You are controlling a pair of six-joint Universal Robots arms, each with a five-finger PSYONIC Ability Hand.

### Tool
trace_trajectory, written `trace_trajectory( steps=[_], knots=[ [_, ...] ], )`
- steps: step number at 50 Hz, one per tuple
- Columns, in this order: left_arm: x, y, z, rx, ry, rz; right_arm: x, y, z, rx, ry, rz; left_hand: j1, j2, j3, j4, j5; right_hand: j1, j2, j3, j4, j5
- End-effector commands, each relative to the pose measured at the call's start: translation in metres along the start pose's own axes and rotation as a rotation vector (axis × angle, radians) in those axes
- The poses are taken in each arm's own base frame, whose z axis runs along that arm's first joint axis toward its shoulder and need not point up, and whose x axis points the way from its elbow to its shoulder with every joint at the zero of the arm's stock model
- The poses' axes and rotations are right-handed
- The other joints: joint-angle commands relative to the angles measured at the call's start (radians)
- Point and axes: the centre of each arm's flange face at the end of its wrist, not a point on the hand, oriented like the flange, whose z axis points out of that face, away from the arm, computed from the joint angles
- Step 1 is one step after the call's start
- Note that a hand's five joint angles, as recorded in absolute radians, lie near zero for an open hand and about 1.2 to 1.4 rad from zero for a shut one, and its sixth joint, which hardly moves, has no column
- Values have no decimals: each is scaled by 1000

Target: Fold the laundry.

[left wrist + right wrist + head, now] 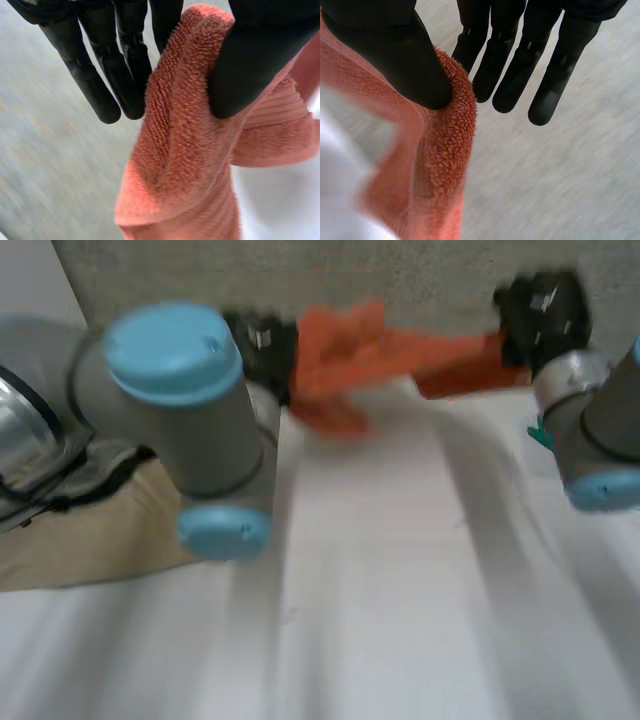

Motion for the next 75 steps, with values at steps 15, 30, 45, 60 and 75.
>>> trace_trajectory(
  steps=[15,30,45,60,75],
  knots=[
    [-16,79,-44,-419,217,14,-45,86,-73,-354,-233,-97,-802,-800,-804,-801,-820,269,214,206,200,226],
    [-59,122,-16,-431,318,-97,-30,39,-67,-270,-210,5,-625,-624,-627,-625,-643,269,214,206,200,226],
    [-40,158,15,-441,338,-94,-11,-91,-66,-19,-253,156,-549,-547,-551,-548,-567,269,214,206,200,226],
    [-15,158,14,-503,400,-74,-5,-147,-67,83,-224,163,237,239,235,238,219,269,214,206,200,226],
    [-91,60,6,-324,166,-9,45,-99,-51,-93,-106,-27,420,421,418,420,402,269,214,206,200,226]
  ],
)
